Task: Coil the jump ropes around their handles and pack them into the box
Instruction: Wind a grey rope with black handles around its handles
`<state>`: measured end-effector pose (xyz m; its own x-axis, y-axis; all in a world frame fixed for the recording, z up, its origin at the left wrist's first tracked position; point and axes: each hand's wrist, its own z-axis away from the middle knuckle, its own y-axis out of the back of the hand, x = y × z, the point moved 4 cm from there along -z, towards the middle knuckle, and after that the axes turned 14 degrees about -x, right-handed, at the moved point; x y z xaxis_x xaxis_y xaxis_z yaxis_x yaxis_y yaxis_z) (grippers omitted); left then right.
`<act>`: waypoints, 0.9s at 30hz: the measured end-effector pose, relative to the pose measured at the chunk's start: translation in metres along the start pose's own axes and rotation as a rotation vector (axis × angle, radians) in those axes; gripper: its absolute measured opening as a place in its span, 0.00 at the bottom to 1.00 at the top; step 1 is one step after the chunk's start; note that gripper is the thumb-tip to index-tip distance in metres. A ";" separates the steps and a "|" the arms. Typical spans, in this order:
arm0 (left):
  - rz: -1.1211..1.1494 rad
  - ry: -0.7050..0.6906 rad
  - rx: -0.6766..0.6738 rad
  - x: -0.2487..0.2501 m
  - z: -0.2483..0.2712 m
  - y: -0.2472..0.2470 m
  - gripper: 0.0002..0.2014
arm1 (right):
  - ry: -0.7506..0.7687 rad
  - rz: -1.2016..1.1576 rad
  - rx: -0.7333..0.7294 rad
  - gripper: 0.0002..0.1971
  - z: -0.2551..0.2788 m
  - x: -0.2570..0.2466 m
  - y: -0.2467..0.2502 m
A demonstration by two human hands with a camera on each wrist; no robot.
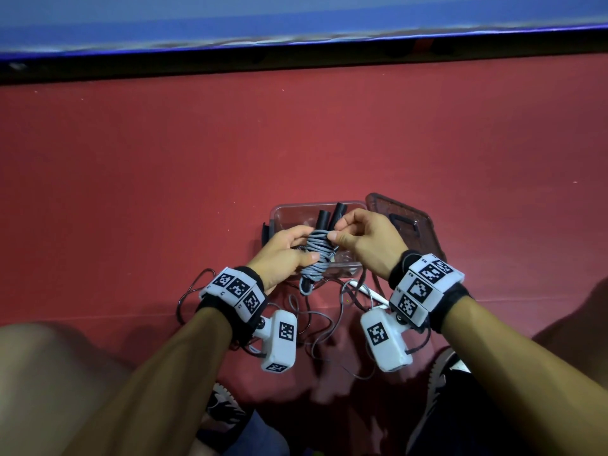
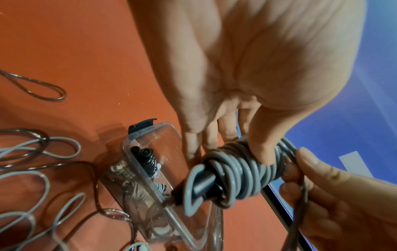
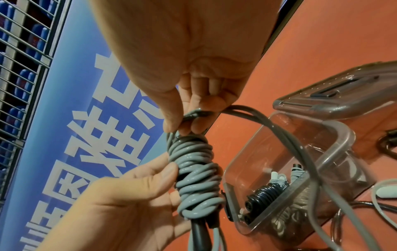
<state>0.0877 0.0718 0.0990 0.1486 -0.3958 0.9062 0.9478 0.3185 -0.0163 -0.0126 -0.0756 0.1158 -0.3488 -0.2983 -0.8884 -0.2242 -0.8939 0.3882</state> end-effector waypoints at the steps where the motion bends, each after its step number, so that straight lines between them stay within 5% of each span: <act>1: 0.009 0.002 0.001 0.000 0.000 -0.001 0.18 | -0.009 -0.005 0.012 0.09 0.000 0.001 0.001; 9: 0.107 -0.026 0.033 0.004 0.003 0.000 0.18 | -0.038 0.088 0.056 0.19 -0.001 0.007 0.006; 13: 0.209 -0.059 0.026 0.006 0.003 0.003 0.21 | 0.027 0.031 0.016 0.06 0.001 0.005 0.005; 19: 0.253 -0.076 0.038 0.009 0.003 0.001 0.21 | 0.023 -0.008 0.026 0.03 0.001 0.006 0.006; 27: -0.052 -0.151 -0.012 0.008 0.003 -0.010 0.20 | 0.005 -0.066 0.060 0.05 0.003 0.002 0.001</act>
<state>0.0782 0.0678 0.1074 0.0558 -0.2774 0.9591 0.9565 0.2903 0.0284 -0.0158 -0.0761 0.1155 -0.3271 -0.2414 -0.9136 -0.3010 -0.8899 0.3429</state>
